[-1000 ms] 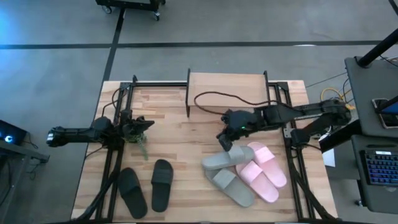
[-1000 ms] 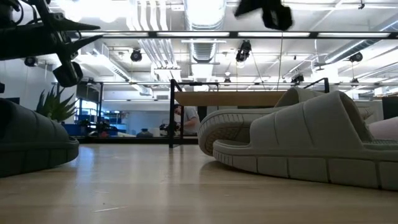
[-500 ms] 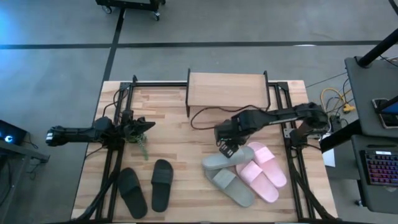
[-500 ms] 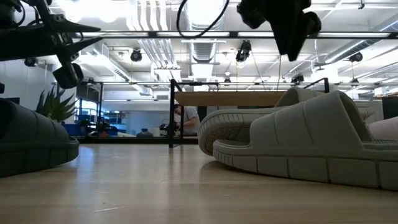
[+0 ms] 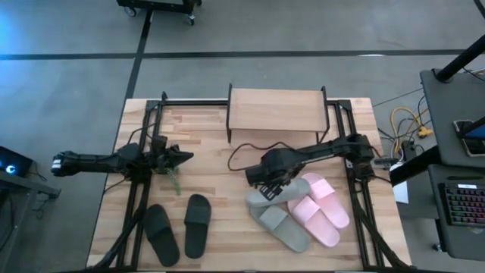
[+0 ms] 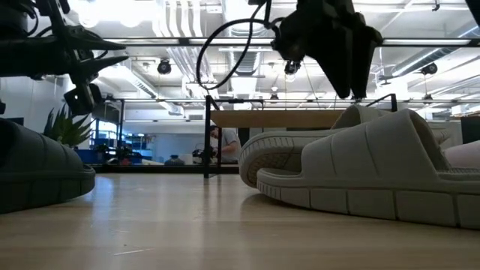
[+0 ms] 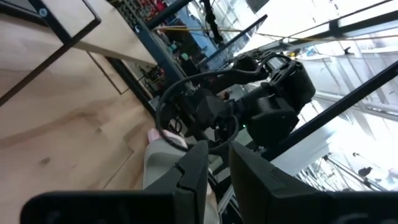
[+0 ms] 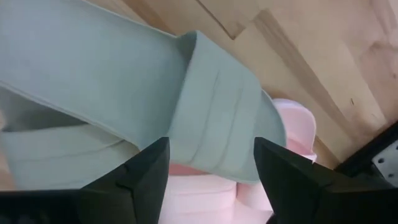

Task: Pick and place slides into the shelf
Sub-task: Put the gray left slipper on the shelf

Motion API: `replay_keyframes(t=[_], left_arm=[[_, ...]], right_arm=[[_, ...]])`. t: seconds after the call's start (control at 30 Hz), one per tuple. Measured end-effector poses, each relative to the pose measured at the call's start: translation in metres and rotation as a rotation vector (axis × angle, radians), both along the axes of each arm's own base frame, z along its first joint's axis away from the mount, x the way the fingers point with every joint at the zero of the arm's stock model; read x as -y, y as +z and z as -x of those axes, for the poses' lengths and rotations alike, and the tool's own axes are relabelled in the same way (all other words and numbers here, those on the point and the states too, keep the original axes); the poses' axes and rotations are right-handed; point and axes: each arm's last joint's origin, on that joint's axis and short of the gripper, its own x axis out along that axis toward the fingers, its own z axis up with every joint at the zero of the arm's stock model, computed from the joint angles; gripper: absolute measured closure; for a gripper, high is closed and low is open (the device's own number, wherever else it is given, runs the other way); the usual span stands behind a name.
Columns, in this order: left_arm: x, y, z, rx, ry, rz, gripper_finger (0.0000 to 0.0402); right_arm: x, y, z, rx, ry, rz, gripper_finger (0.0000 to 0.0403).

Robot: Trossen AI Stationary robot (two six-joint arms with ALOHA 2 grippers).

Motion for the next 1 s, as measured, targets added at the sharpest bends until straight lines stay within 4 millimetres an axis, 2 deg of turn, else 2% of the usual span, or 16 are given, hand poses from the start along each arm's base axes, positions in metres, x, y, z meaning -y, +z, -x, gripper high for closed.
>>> replay_keyframes(t=[0.27, 0.5, 0.6, 0.77, 1.0], left_arm=[[0.0, -0.003, -0.002, -0.036, -0.007, -0.001, 0.035], [0.0, -0.005, -0.004, -0.055, -0.011, -0.01, 0.035], [0.0, -0.005, -0.004, -0.06, -0.015, -0.011, 0.035], [0.001, -0.007, -0.004, -0.073, -0.018, -0.012, 0.035], [0.001, -0.008, -0.004, -0.084, -0.018, -0.045, 0.035]], right_arm=[[-0.012, -0.013, -0.014, -0.023, -0.017, -0.01, 0.0177], [-0.013, -0.037, -0.019, -0.112, 0.026, 0.005, 0.0182], [-0.013, -0.041, -0.019, -0.118, 0.053, 0.03, 0.0193], [-0.012, -0.042, -0.019, -0.114, 0.068, 0.077, 0.0236], [-0.011, -0.049, -0.014, -0.149, 0.103, 0.072, 0.0338]])
